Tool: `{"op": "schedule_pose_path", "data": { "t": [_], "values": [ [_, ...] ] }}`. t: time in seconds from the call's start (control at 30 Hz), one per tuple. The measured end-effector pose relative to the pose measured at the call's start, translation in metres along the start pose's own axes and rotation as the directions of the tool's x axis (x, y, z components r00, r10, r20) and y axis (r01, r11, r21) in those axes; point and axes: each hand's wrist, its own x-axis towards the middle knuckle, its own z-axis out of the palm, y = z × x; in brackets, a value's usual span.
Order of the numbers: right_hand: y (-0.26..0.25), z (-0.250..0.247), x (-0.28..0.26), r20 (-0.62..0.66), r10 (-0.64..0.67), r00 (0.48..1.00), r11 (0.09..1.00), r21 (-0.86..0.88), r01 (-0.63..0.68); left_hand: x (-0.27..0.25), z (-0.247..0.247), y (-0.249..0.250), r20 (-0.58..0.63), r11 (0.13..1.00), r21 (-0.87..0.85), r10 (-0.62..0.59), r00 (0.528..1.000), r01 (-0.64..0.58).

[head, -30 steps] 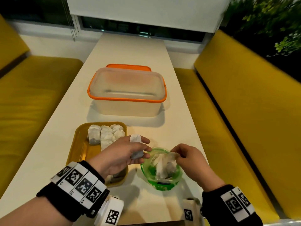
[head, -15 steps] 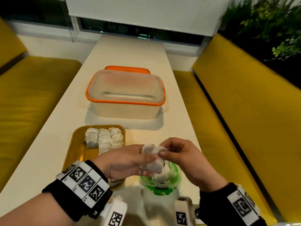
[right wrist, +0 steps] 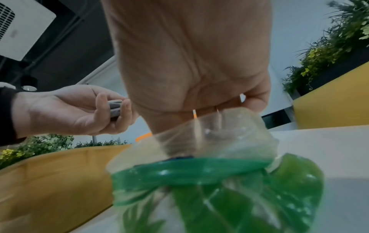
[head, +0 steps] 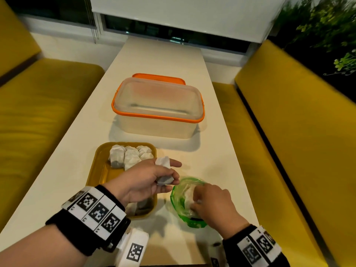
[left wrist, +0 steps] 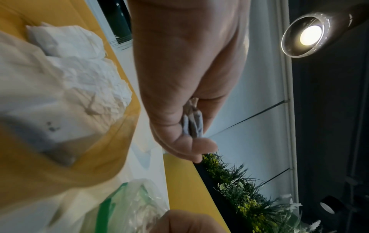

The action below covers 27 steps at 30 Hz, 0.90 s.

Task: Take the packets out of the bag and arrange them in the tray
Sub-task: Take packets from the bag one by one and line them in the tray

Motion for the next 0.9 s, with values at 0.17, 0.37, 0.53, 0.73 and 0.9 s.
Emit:
{"op": "schedule_pose_path", "data": {
  "t": [0.17, 0.37, 0.53, 0.73, 0.9],
  "values": [
    [0.005, 0.01, 0.001, 0.001, -0.015, 1.0, 1.0, -0.011, 0.015, -0.001, -0.002, -0.002, -0.018, 1.0, 0.017, 0.004, 1.0, -0.004],
    [0.008, 0.004, 0.001, 0.011, -0.007, 1.0, 1.0, 0.014, 0.006, -0.003, -0.001, -0.004, -0.016, 0.998, 0.069, 0.01, 1.0, -0.009],
    [0.023, -0.014, -0.003, 0.026, 0.003, 1.0, 0.925, 0.379, -0.012, -0.004, -0.004, -0.005, -0.034, 0.998, 0.06, 0.021, 0.999, -0.019],
    [0.027, -0.02, -0.007, -0.033, 0.01, 0.999, 0.878, 0.478, 0.007, -0.002, 0.002, -0.008, -0.028, 0.998, 0.063, 0.017, 0.999, -0.016],
    [0.027, -0.02, -0.009, -0.138, 0.061, 0.989, 0.775, 0.63, 0.041, 0.002, 0.004, -0.01, -0.033, 0.997, 0.077, 0.017, 0.999, -0.014]
  ]
}}
